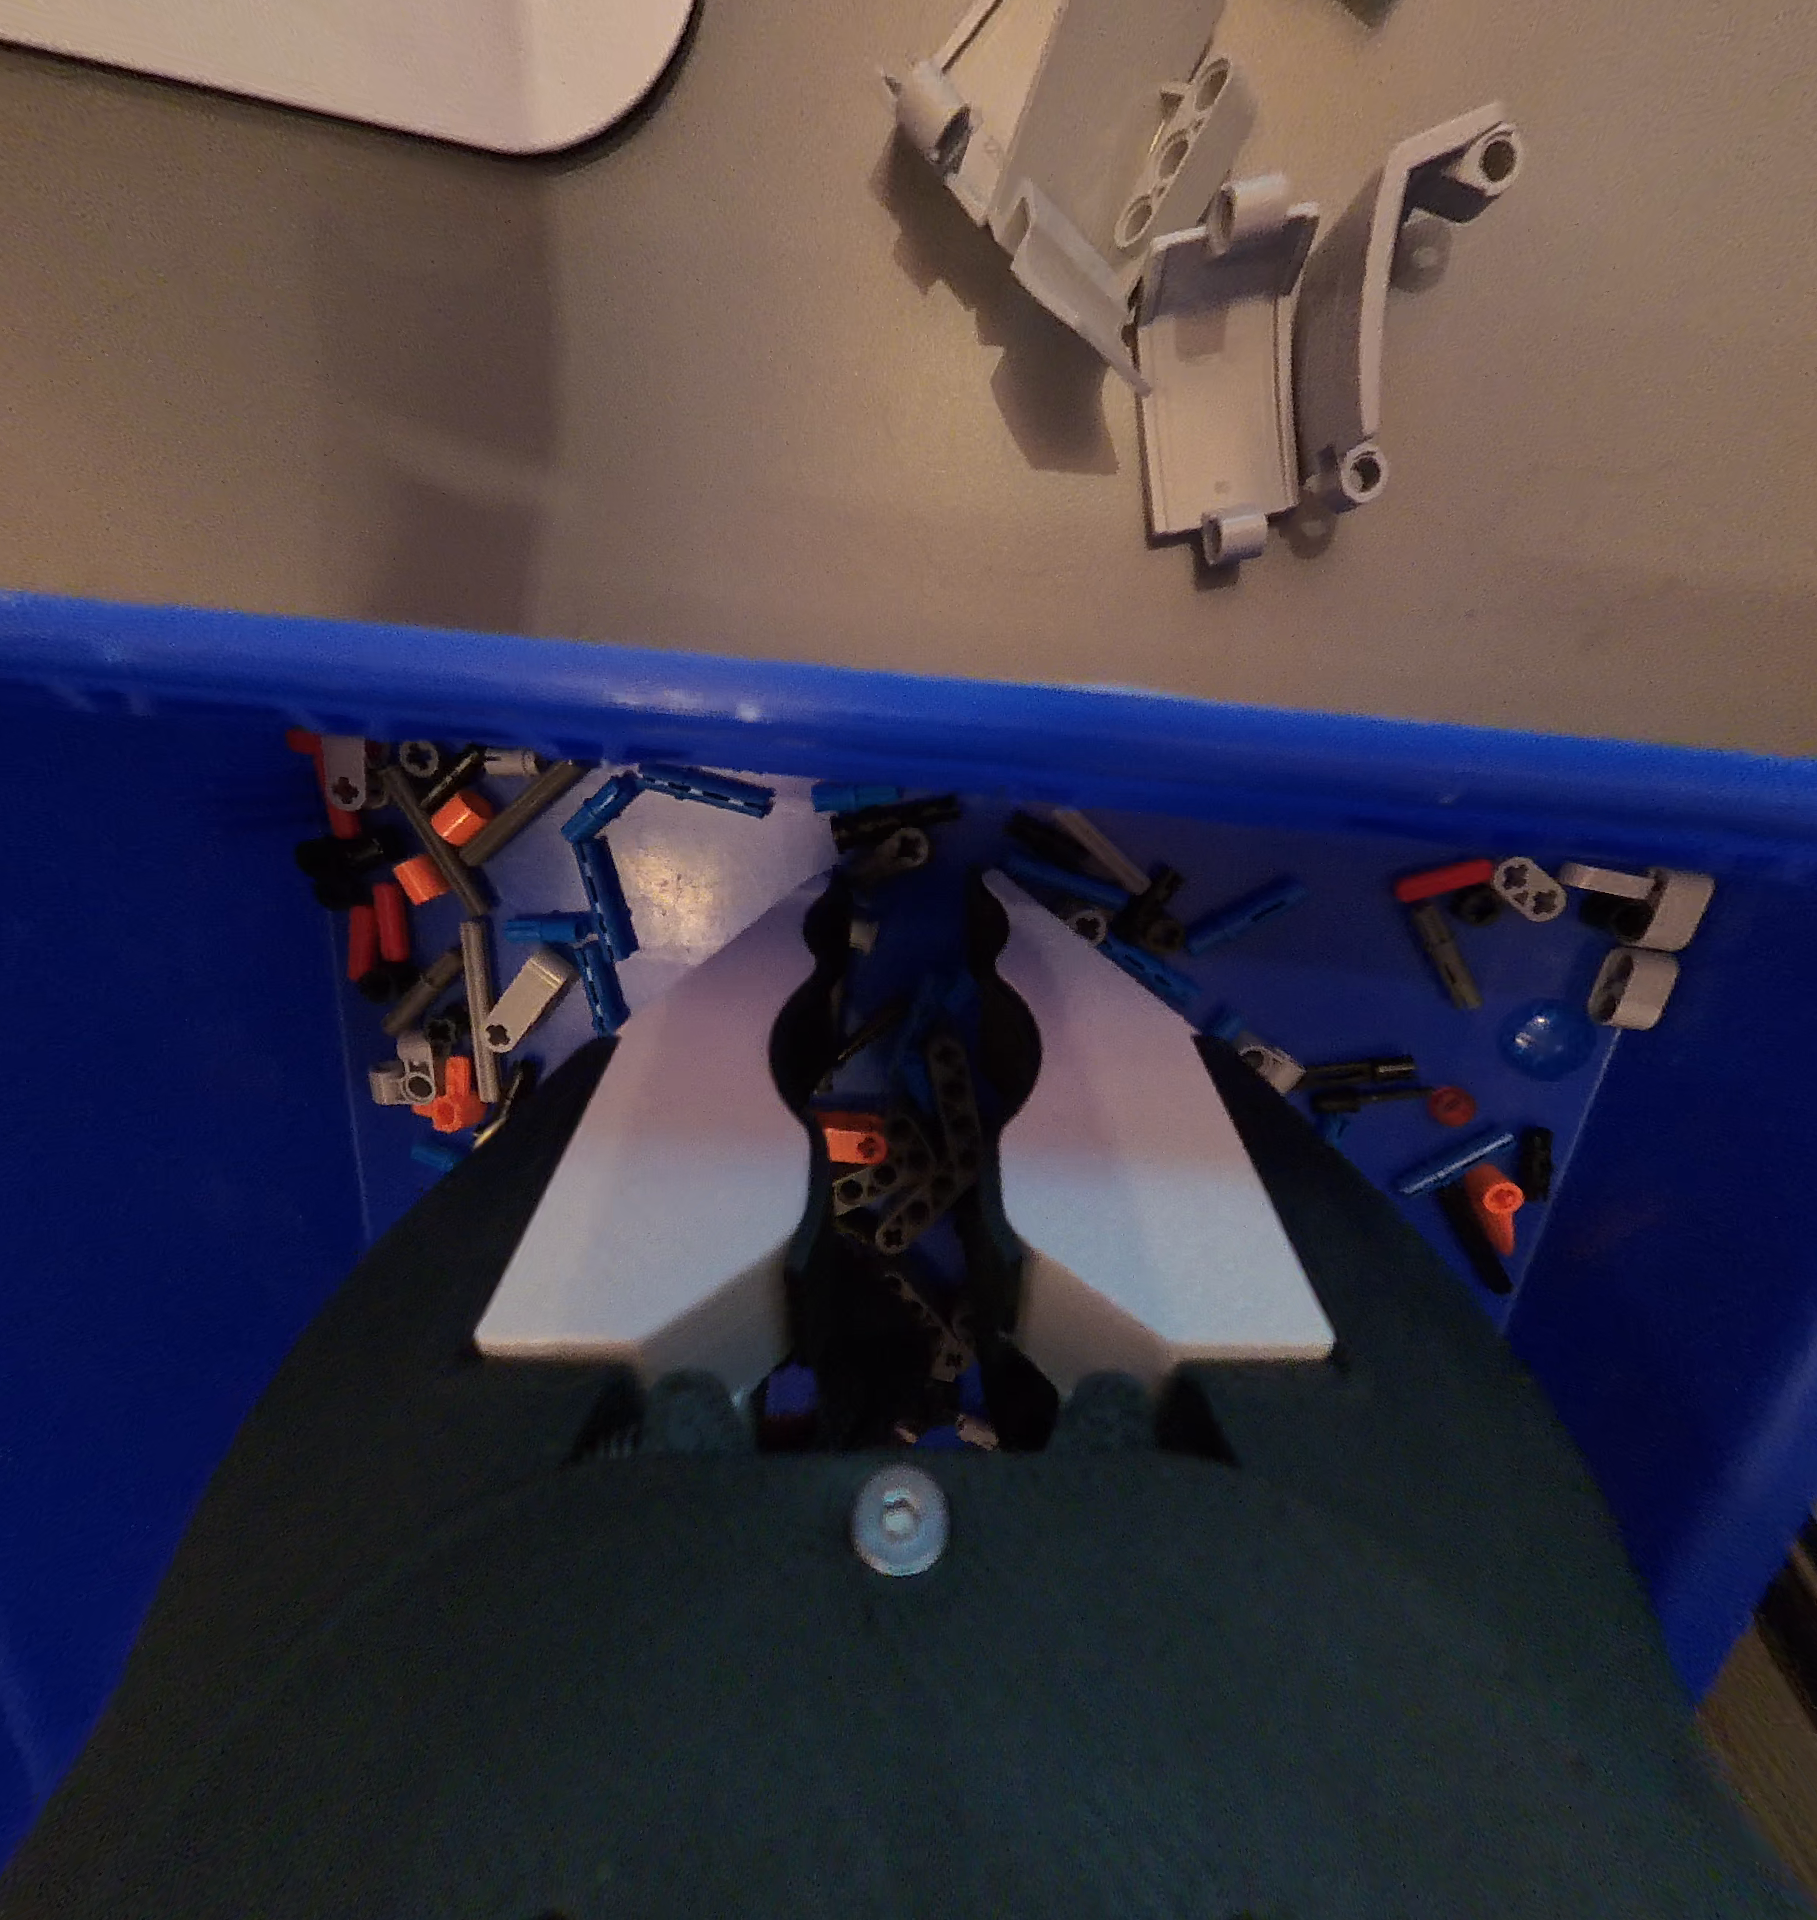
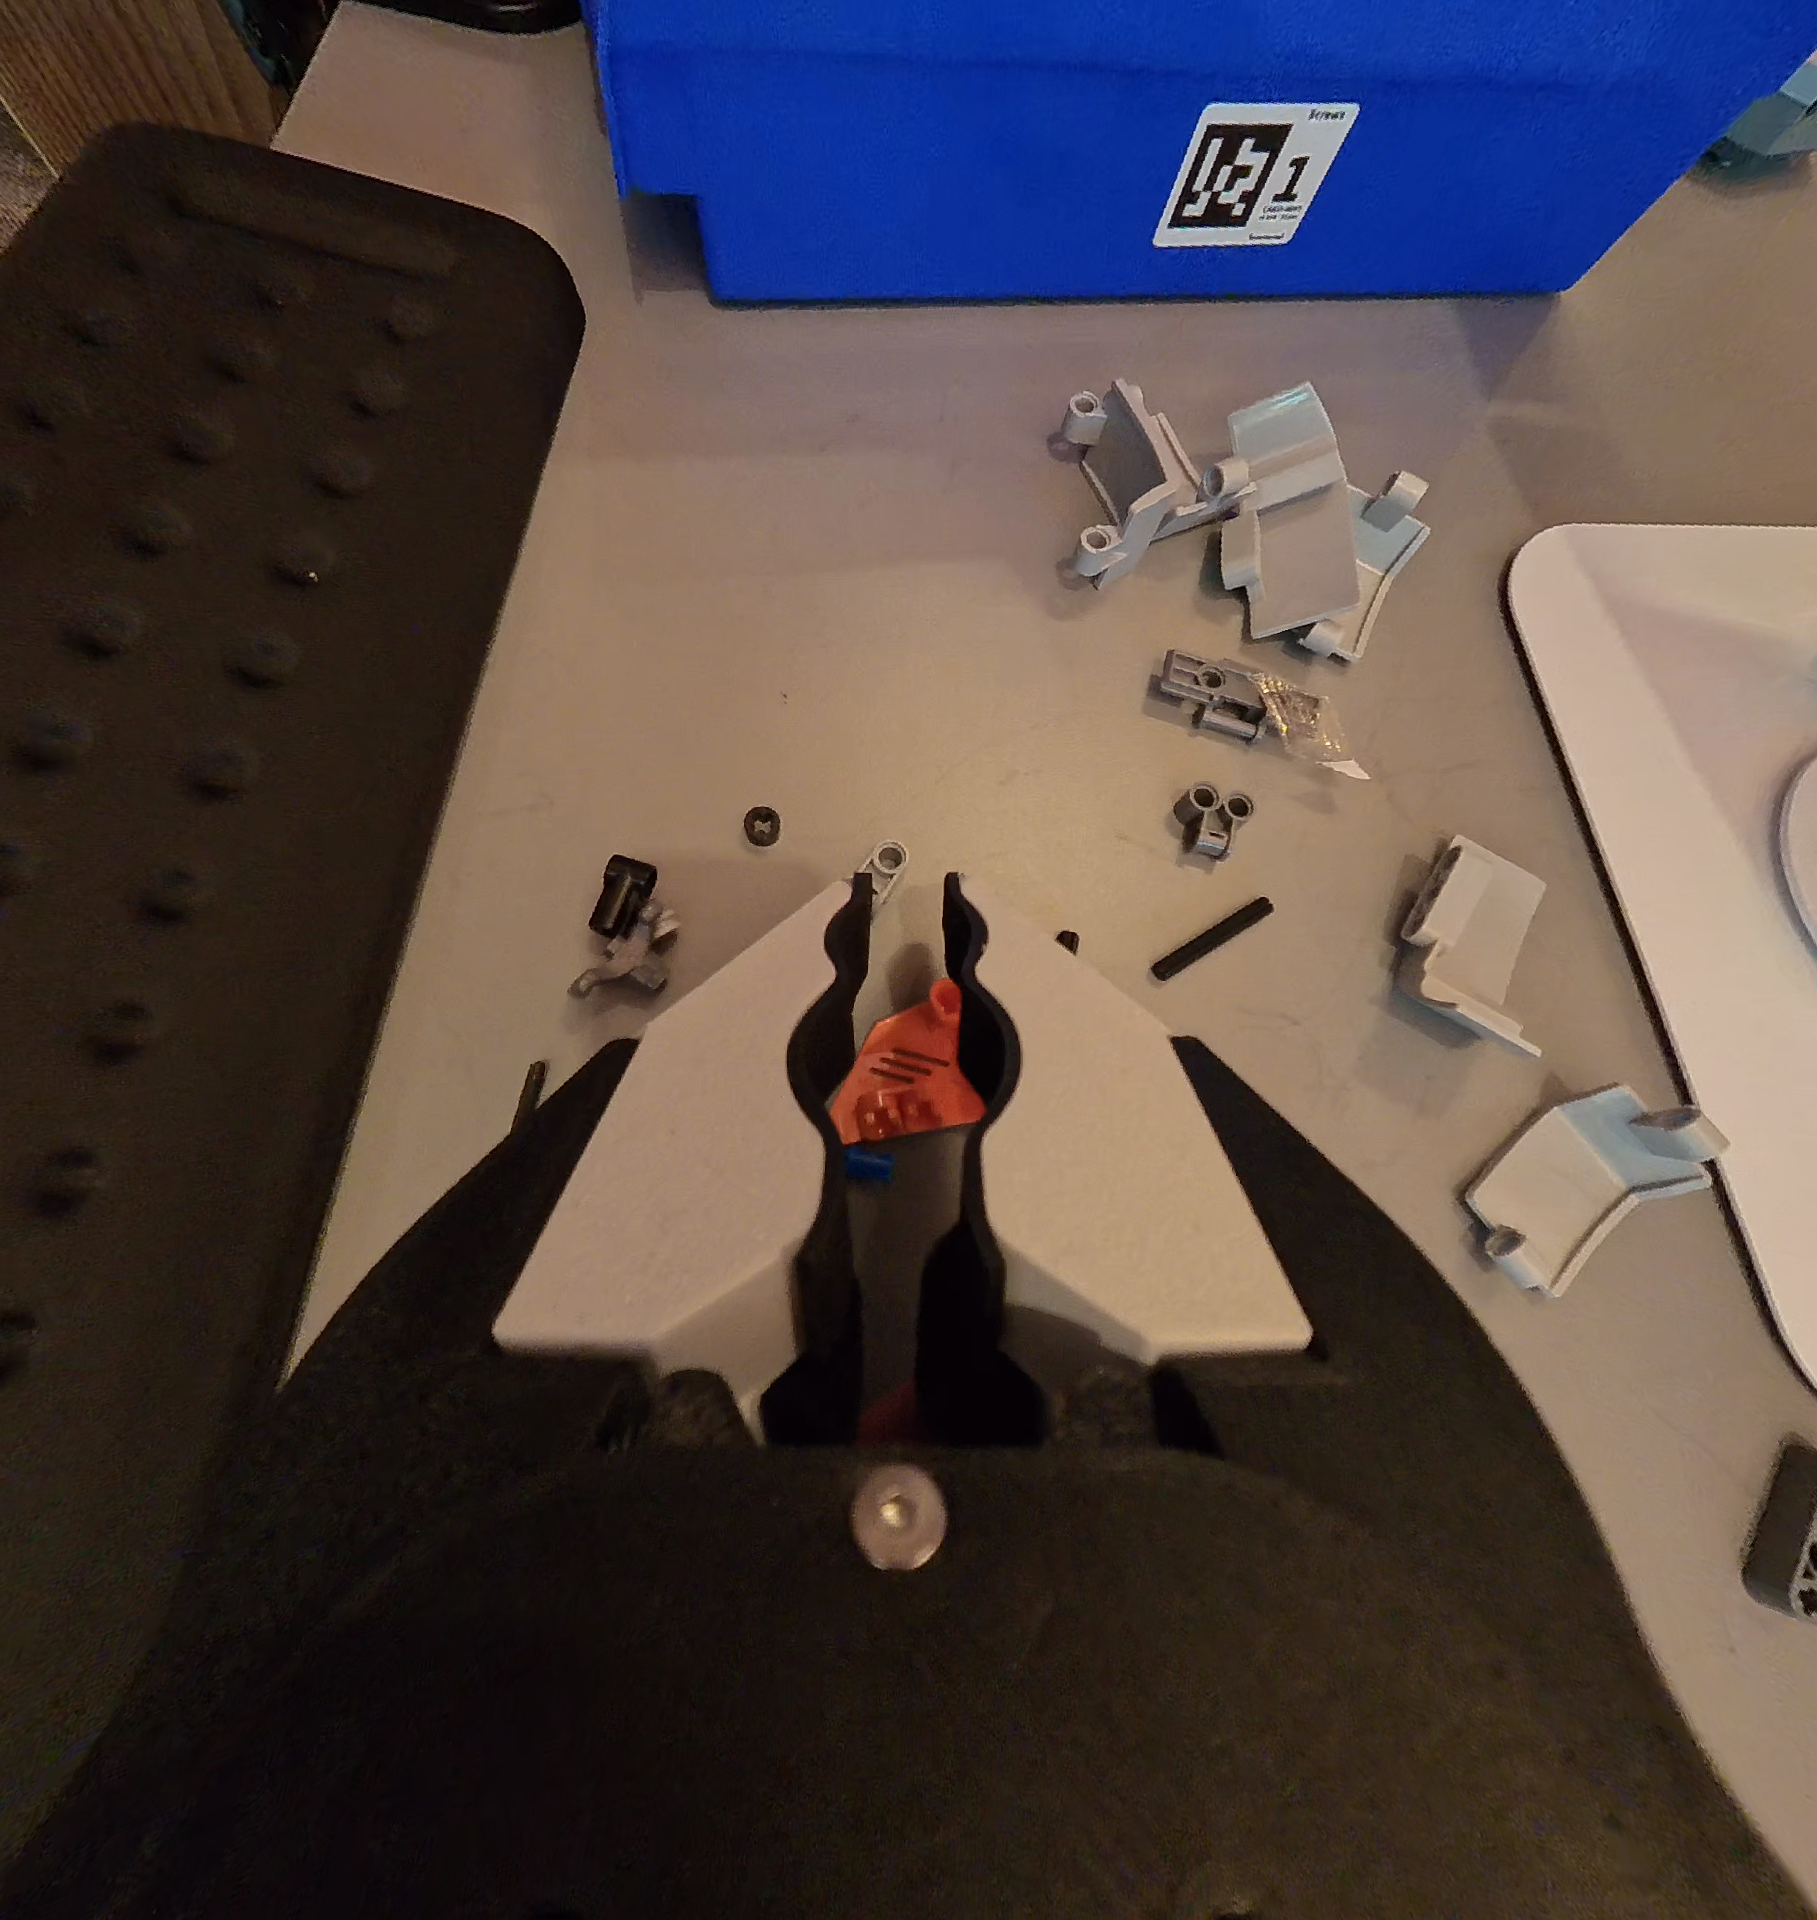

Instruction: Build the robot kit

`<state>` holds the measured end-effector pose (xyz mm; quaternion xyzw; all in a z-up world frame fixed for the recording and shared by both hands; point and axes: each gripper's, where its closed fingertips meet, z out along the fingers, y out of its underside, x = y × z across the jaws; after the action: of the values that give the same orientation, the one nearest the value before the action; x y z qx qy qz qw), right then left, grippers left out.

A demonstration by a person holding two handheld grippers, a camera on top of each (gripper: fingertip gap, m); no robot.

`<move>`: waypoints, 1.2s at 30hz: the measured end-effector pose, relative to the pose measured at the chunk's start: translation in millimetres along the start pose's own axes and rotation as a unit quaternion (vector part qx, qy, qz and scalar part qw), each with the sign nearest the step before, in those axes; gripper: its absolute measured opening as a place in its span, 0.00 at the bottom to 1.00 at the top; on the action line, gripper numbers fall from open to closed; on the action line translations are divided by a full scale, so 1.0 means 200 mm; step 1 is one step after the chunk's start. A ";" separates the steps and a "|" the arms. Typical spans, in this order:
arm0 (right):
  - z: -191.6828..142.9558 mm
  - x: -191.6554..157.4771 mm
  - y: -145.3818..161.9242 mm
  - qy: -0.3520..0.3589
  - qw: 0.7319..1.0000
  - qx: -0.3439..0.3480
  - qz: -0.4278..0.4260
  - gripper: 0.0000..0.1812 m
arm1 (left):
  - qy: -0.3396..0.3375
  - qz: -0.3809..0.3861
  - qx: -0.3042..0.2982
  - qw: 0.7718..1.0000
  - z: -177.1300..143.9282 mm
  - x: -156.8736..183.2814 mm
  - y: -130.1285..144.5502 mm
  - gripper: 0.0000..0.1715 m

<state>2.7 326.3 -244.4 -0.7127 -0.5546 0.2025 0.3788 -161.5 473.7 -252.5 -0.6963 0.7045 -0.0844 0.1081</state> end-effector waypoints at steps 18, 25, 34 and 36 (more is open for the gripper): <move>-0.01 0.00 -0.01 0.005 1.000 0.006 -0.004 0.06 | -0.025 -0.022 0.027 0.999 -0.16 -0.02 -0.02 0.09; -0.03 0.01 -0.04 0.011 1.000 0.018 -0.002 0.09 | -0.055 -0.013 0.079 0.995 -0.43 0.02 -0.11 0.08; -0.05 0.01 -0.07 0.014 1.000 0.026 -0.005 0.09 | -0.072 0.111 0.126 0.983 -0.65 0.39 -0.49 0.08; -0.06 0.01 -0.07 0.011 1.000 0.023 -0.009 0.09 | -0.054 0.155 0.110 0.980 -0.60 0.50 -0.58 0.08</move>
<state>3.8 325.4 -226.3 -0.7008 -0.5523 0.2037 0.4029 -83.4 368.0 -108.8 -0.5662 0.7834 -0.1053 0.2336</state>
